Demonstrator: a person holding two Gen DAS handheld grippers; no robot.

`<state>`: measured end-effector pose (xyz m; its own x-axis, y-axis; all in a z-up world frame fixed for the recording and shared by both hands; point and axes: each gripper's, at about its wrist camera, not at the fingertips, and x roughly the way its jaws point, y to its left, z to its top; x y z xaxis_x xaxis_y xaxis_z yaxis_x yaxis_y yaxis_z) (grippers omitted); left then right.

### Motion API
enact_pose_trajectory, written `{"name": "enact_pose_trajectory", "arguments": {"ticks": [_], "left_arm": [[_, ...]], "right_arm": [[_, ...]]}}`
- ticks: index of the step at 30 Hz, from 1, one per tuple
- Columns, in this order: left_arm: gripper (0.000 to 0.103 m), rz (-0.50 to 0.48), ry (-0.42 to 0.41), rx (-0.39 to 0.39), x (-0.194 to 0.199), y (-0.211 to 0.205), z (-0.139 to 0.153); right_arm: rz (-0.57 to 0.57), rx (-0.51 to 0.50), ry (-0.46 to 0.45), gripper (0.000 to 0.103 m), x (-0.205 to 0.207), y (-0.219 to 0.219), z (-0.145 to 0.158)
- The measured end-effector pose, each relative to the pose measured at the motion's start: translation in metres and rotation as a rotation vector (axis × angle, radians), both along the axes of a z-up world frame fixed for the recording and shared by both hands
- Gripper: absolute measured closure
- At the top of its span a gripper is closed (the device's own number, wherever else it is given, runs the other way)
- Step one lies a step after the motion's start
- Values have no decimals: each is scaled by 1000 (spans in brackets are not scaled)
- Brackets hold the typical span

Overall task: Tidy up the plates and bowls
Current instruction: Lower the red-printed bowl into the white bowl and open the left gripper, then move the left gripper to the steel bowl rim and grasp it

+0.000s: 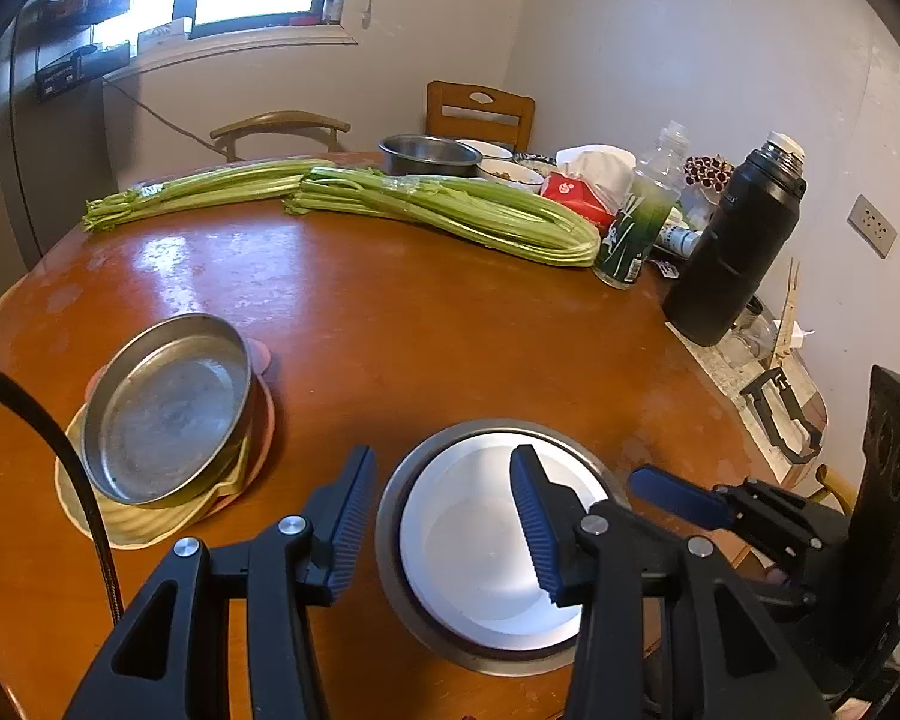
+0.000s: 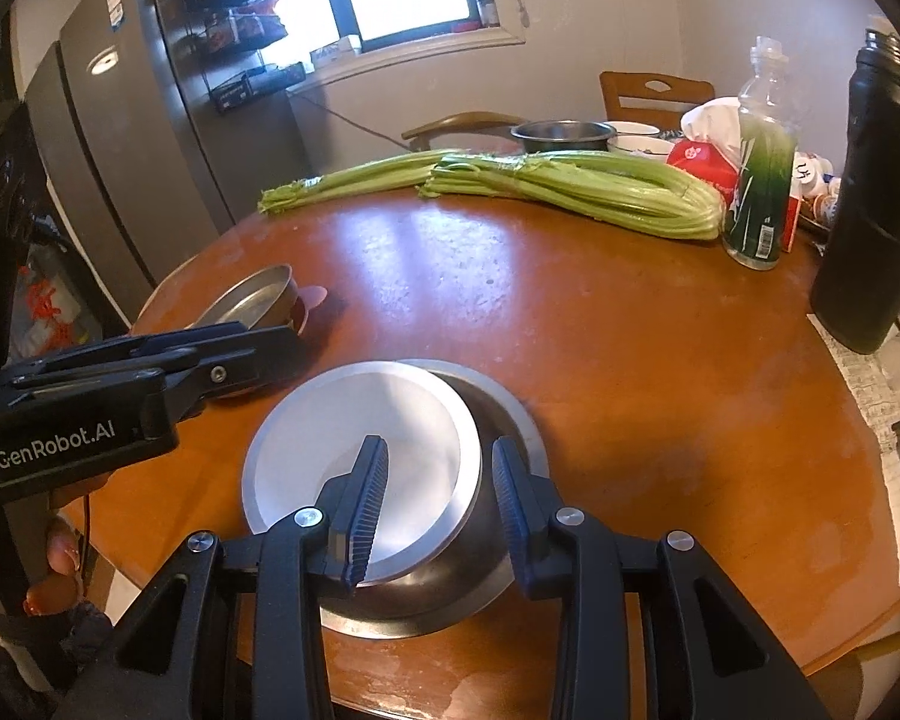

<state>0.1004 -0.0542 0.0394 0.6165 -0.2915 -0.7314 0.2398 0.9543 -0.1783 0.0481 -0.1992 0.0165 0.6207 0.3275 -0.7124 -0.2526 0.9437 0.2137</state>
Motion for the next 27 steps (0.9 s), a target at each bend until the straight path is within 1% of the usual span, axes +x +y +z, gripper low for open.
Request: {"name": "enact_pose_trajectory", "arguments": {"ticks": [4, 6, 13, 15, 20, 27], "left_arm": [[57, 8, -15, 13, -4, 5, 3], [56, 3, -11, 19, -6, 5, 3], [56, -5, 6, 33, -8, 5, -3], [56, -12, 15, 32, -7, 5, -5], [56, -20, 45, 31, -4, 5, -13], [56, -29, 65, 30, -6, 8, -24]], "right_arm": [[-4, 16, -11, 64, -2, -3, 5], [-9, 19, -17, 58, -4, -5, 7], [-32, 25, -29, 56, -5, -14, 13], [-38, 28, -26, 50, -4, -15, 12], [-47, 18, -17, 48, -3, -17, 10], [-52, 23, -1, 46, -1, -21, 1]]}}
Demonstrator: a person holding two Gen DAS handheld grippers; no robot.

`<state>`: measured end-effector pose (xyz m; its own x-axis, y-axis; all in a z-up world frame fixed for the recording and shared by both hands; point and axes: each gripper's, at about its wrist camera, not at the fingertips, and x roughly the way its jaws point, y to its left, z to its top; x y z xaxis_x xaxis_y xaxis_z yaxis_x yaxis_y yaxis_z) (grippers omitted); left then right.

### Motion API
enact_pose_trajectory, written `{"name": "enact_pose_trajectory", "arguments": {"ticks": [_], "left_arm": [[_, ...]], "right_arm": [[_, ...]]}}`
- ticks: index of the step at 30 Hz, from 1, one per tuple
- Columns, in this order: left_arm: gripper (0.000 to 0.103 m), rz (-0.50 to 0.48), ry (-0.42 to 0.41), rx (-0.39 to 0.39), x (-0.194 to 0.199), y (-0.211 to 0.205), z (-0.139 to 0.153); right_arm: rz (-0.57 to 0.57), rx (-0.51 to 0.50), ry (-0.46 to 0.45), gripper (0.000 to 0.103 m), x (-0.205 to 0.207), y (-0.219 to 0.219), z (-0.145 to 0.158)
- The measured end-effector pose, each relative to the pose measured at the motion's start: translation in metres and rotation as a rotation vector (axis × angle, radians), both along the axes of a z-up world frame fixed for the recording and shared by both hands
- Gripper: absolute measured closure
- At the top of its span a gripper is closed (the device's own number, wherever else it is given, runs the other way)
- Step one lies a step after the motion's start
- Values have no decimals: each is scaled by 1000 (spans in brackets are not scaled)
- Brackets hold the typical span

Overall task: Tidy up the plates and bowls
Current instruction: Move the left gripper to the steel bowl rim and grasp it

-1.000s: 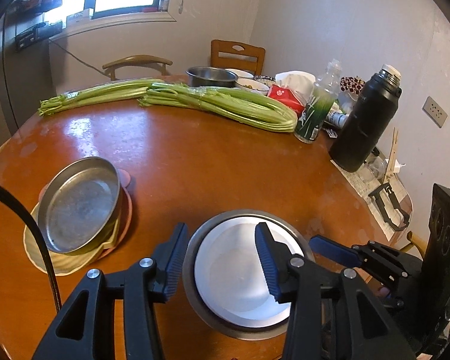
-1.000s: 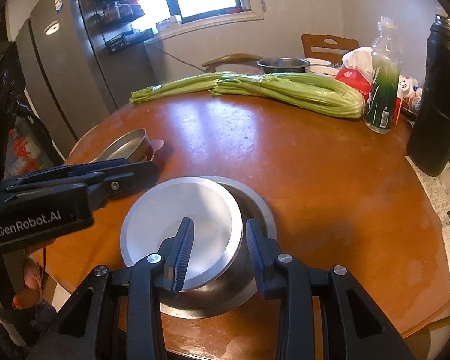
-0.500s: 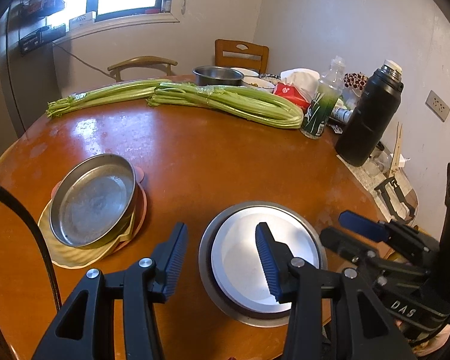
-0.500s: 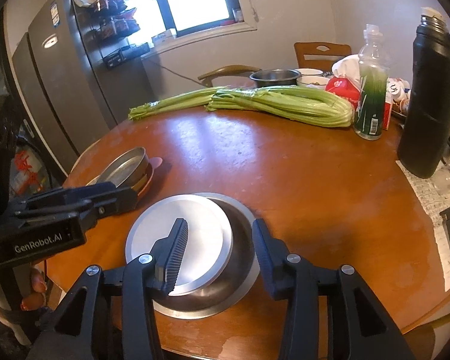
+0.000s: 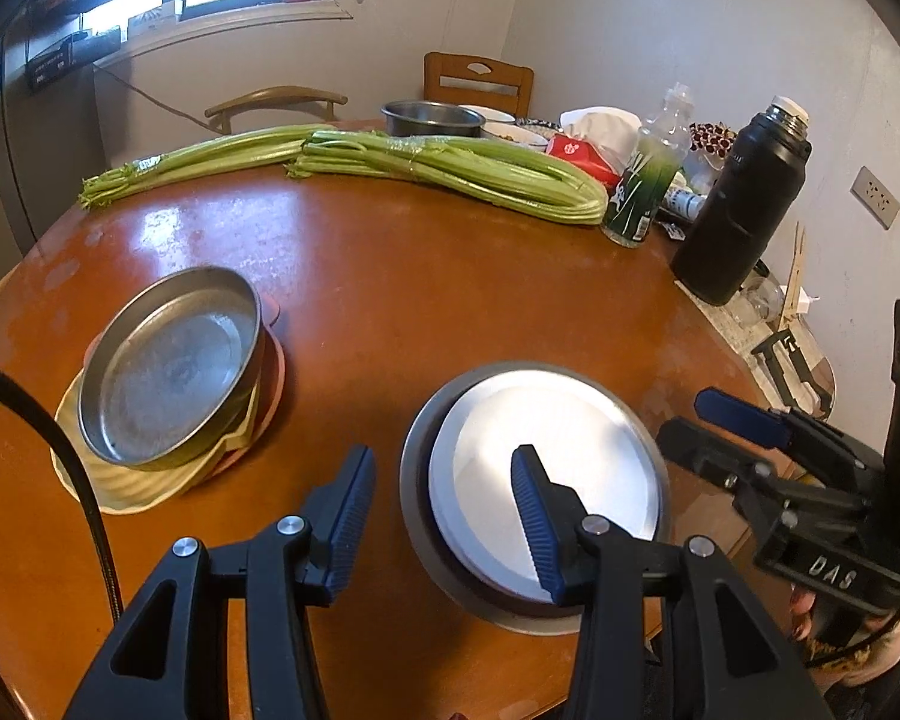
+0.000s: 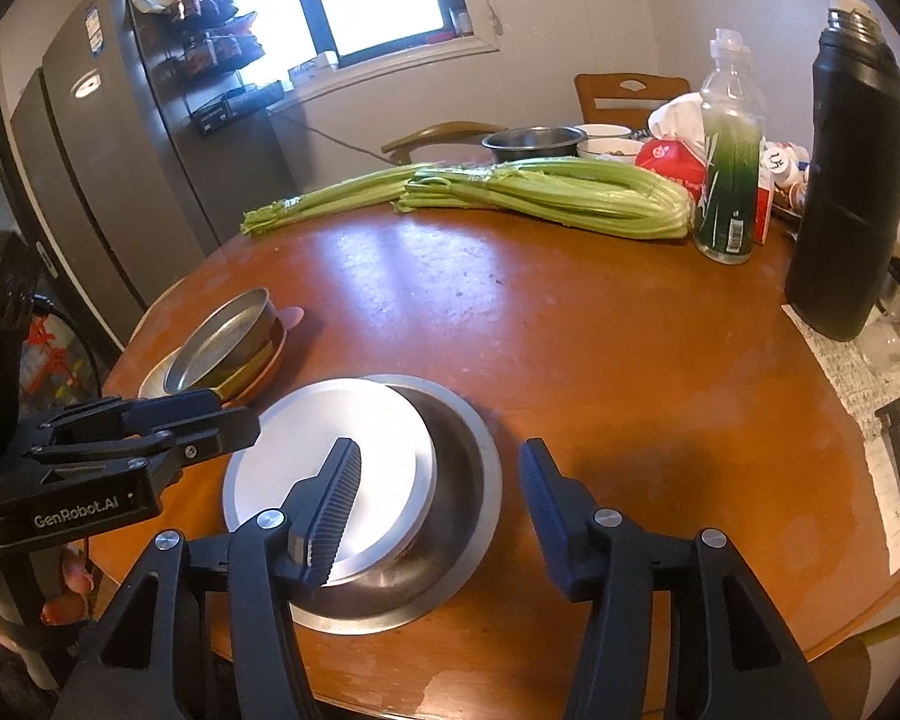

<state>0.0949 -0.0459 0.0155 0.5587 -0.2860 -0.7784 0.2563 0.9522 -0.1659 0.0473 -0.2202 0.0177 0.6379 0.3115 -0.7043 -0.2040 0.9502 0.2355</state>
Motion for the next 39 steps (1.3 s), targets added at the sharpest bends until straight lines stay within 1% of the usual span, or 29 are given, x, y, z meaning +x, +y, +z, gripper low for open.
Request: {"name": "enact_pose_trajectory", "arguments": {"ticks": [9, 15, 24, 28, 34, 35, 37, 39], "left_arm": [[56, 20, 16, -5, 1, 6, -7], [55, 8, 43, -30, 4, 3, -14], [55, -2, 76, -58, 10, -3, -22], [54, 2, 88, -89, 13, -2, -25], [53, 9, 82, -82, 16, -3, -26], [53, 12, 83, -75, 17, -3, -28], [53, 34, 80, -37, 19, -4, -32], [53, 32, 94, -33, 22, -4, -36]], "right_arm": [[-25, 16, 17, 44, 3, -8, -7], [-27, 36, 40, 44, 5, -10, -14], [2, 56, 67, 44, 7, 1, -22], [2, 71, 82, 43, 10, 3, -27], [-4, 75, 112, 43, 16, 5, -36], [-6, 72, 116, 43, 17, 4, -38], [-8, 71, 131, 43, 20, 5, -42], [-2, 81, 141, 43, 22, 5, -45]]}}
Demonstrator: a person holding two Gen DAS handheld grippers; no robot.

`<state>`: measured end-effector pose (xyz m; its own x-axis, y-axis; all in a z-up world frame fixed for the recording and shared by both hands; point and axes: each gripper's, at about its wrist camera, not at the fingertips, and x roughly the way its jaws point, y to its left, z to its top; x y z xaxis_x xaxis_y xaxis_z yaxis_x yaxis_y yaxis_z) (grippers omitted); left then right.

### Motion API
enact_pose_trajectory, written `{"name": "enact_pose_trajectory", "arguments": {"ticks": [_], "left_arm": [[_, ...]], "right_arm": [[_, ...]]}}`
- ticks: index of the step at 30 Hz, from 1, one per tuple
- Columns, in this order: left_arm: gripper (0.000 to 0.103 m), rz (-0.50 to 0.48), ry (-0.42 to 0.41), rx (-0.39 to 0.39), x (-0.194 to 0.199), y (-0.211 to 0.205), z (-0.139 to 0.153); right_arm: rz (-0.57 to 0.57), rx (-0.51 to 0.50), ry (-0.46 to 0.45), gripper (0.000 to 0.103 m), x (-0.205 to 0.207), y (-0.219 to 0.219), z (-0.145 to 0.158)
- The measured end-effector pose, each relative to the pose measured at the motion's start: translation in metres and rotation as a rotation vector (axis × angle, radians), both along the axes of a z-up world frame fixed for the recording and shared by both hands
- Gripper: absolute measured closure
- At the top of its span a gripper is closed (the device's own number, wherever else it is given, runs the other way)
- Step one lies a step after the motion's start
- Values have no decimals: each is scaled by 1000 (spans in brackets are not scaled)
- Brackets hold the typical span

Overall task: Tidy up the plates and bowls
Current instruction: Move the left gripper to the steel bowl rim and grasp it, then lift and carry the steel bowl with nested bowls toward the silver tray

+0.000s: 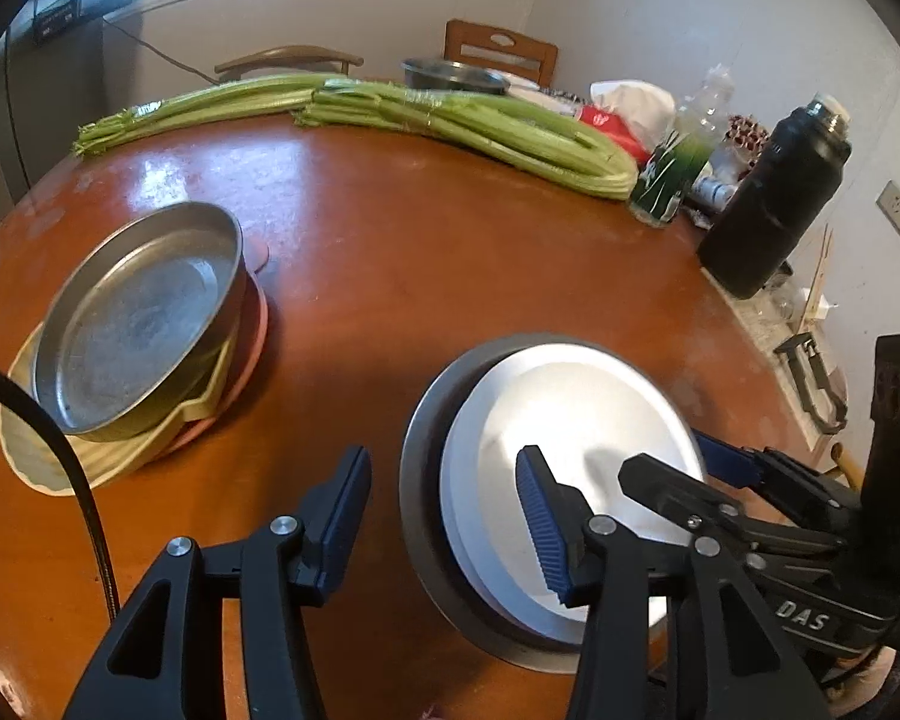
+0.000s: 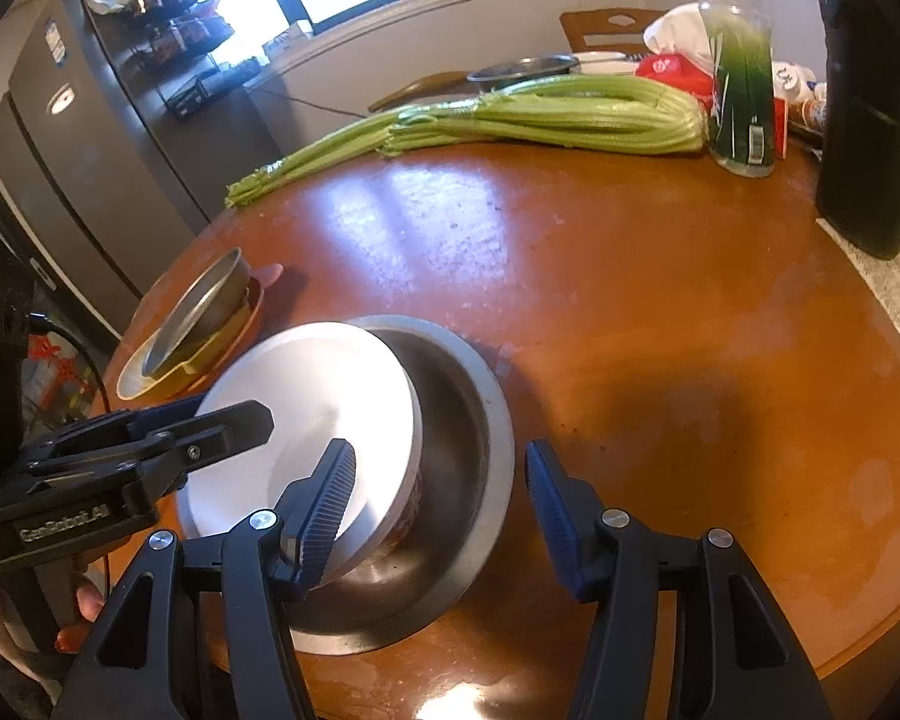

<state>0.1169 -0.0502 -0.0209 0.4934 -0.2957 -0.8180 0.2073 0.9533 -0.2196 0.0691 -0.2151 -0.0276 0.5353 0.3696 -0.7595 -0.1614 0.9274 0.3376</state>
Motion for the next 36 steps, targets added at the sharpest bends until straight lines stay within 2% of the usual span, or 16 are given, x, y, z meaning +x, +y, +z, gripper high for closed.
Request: {"name": "enact_pose_trajectory", "arguments": {"ticks": [9, 15, 16, 18, 20, 36], "left_arm": [[53, -26, 55, -11, 7, -7, -19], [54, -16, 53, -13, 7, -7, -20], [55, -14, 54, -14, 7, -8, -21], [60, -10, 55, -11, 6, -11, -22], [60, 4, 49, -3, 6, -12, -21], [59, 36, 14, 0, -1, 3, 1]], "right_arm": [[14, -12, 34, 39, 6, 6, -12], [13, 5, 40, 39, 7, 5, -14], [15, 7, 38, 41, 6, 5, -13], [29, 21, 25, 50, 4, 8, -10], [24, -3, 9, 52, 2, 9, -8], [46, 14, -26, 53, 2, 23, 11]]}}
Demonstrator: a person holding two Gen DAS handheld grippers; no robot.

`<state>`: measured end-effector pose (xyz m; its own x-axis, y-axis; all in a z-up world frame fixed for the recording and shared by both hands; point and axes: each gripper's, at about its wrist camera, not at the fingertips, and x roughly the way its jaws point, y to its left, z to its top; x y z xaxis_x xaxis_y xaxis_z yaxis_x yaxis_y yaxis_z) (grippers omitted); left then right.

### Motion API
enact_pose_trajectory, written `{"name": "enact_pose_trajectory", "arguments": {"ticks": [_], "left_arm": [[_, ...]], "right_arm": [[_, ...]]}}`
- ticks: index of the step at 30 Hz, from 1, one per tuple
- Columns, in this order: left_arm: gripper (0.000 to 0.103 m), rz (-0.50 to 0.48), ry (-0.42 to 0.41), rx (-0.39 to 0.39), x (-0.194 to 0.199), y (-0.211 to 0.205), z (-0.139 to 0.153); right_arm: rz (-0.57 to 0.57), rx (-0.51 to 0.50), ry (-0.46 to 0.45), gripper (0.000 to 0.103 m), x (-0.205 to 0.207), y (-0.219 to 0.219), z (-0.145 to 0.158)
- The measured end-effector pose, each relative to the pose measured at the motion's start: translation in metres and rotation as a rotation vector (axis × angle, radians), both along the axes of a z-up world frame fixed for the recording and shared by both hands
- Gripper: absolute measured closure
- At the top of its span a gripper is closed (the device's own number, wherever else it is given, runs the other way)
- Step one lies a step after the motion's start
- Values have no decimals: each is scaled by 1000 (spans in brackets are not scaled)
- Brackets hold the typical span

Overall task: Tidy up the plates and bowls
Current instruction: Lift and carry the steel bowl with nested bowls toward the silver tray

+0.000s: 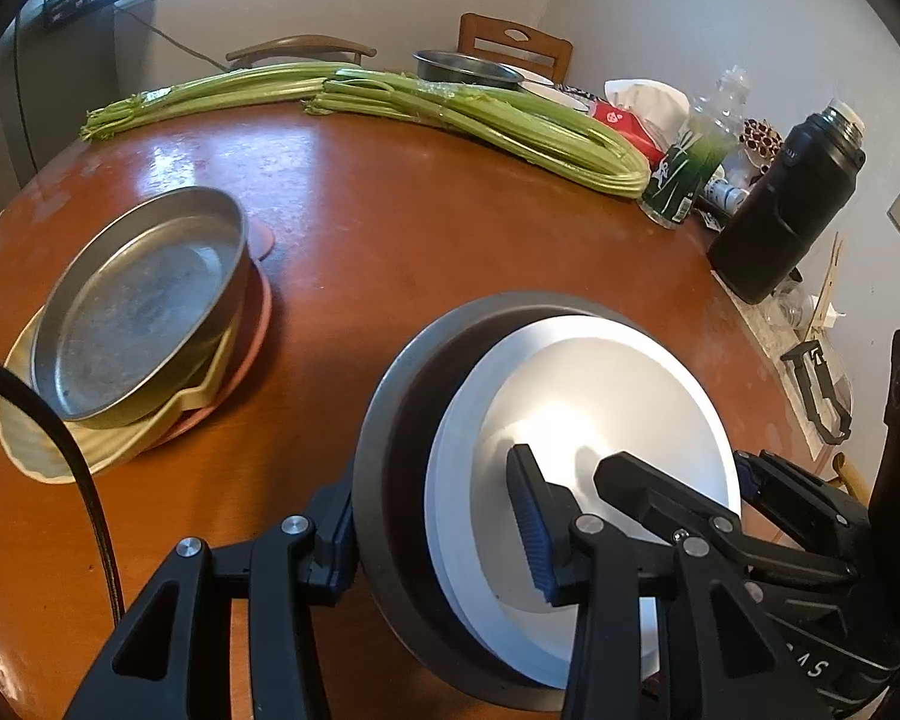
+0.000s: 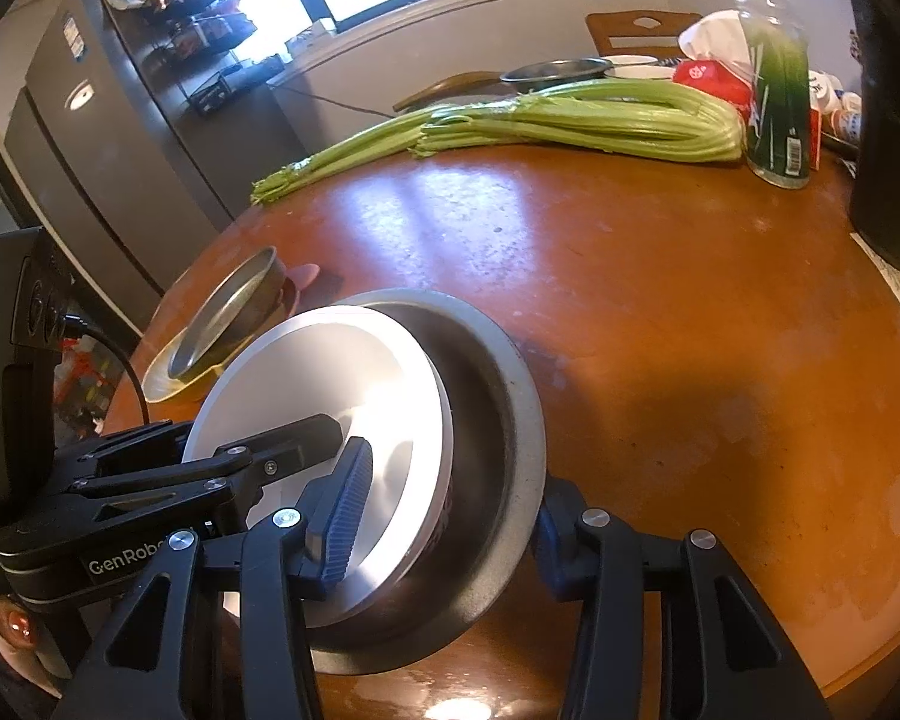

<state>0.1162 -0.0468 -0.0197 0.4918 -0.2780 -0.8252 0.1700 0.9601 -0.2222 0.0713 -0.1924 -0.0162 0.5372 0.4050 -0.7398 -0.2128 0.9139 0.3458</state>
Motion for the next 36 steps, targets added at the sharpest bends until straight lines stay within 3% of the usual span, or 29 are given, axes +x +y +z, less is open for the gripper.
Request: {"name": "enact_pose_trajectory", "arguments": {"ticks": [20, 36], "left_arm": [[58, 97, -111, -8, -1, 62, 51], [57, 163, -148, -14, 4, 117, 66]], "right_arm": [[102, -7, -111, 53, 15, 57, 48], [184, -25, -142, 53, 32, 115, 63]]}}
